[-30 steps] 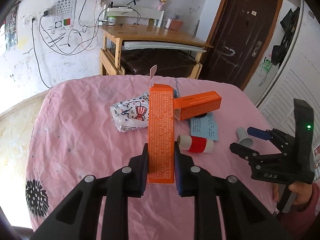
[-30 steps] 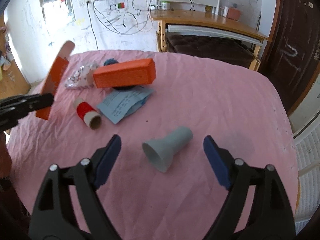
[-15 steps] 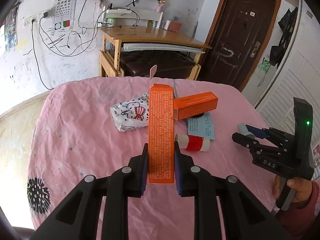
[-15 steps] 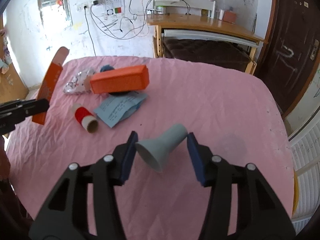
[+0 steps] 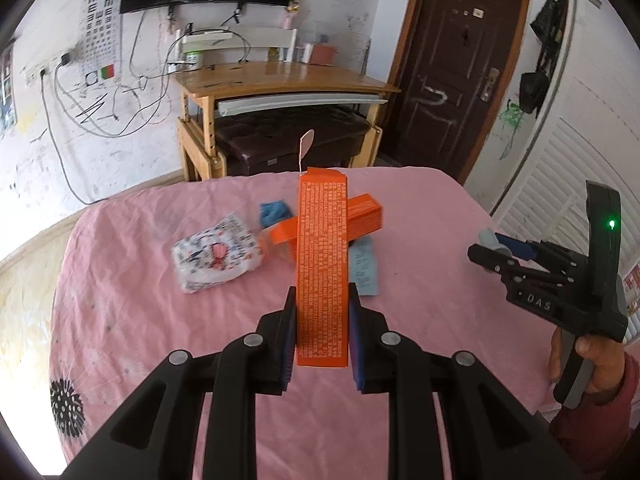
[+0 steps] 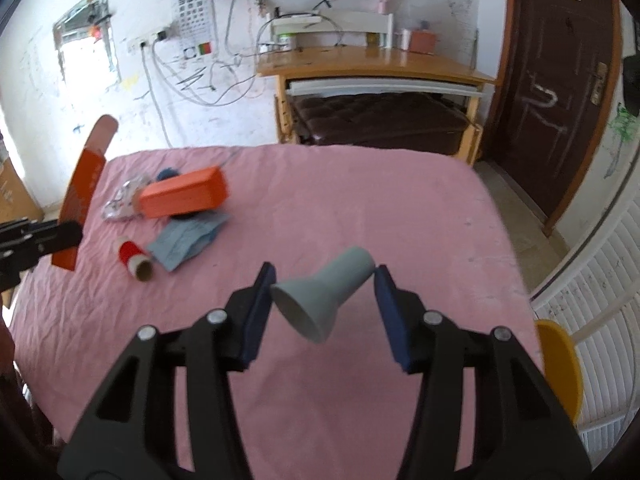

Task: Collect trash
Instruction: 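Carry the orange box and grey cone over the yellow bin and open both tools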

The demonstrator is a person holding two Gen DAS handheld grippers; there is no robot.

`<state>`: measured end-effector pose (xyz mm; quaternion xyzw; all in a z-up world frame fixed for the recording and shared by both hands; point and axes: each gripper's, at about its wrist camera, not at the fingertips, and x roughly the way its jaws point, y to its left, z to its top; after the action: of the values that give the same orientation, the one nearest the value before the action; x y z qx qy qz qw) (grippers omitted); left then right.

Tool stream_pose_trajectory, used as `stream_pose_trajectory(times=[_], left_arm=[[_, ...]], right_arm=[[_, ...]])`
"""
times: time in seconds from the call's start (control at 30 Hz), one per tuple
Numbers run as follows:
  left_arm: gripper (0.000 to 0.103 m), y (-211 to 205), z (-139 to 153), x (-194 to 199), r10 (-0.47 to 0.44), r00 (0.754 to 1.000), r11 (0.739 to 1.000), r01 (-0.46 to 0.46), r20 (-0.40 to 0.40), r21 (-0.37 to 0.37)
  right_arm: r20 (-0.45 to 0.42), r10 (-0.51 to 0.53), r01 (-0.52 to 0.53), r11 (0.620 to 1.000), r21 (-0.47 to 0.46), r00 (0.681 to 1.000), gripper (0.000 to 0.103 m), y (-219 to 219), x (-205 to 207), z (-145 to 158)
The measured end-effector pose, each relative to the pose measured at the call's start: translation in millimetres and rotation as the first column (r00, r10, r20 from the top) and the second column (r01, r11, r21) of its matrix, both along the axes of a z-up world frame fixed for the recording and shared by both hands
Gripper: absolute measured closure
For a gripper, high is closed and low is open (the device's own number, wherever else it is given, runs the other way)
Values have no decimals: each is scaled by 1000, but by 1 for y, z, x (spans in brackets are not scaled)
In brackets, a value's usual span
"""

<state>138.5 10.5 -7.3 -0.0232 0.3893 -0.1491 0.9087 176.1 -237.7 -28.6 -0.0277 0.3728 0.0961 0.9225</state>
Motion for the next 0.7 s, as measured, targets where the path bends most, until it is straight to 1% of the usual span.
stream_pose_trajectory(times=[0.17, 0.43, 0.6, 0.7], left_arm=[[85, -25, 6, 2, -38, 999, 999, 37, 4, 25], [85, -80, 20, 5, -114, 993, 992, 113, 18, 52], [85, -131, 23, 7, -190, 982, 980, 189, 1, 68], [85, -162, 24, 8, -242, 970, 967, 242, -15, 75]], right_arm=[[21, -65, 65, 998, 15, 998, 54, -34, -3, 5], [35, -161, 159, 986, 47, 986, 54, -92, -12, 3], [36, -222, 219, 974, 63, 974, 54, -127, -17, -1], [40, -269, 266, 961, 72, 962, 54, -155, -23, -4]])
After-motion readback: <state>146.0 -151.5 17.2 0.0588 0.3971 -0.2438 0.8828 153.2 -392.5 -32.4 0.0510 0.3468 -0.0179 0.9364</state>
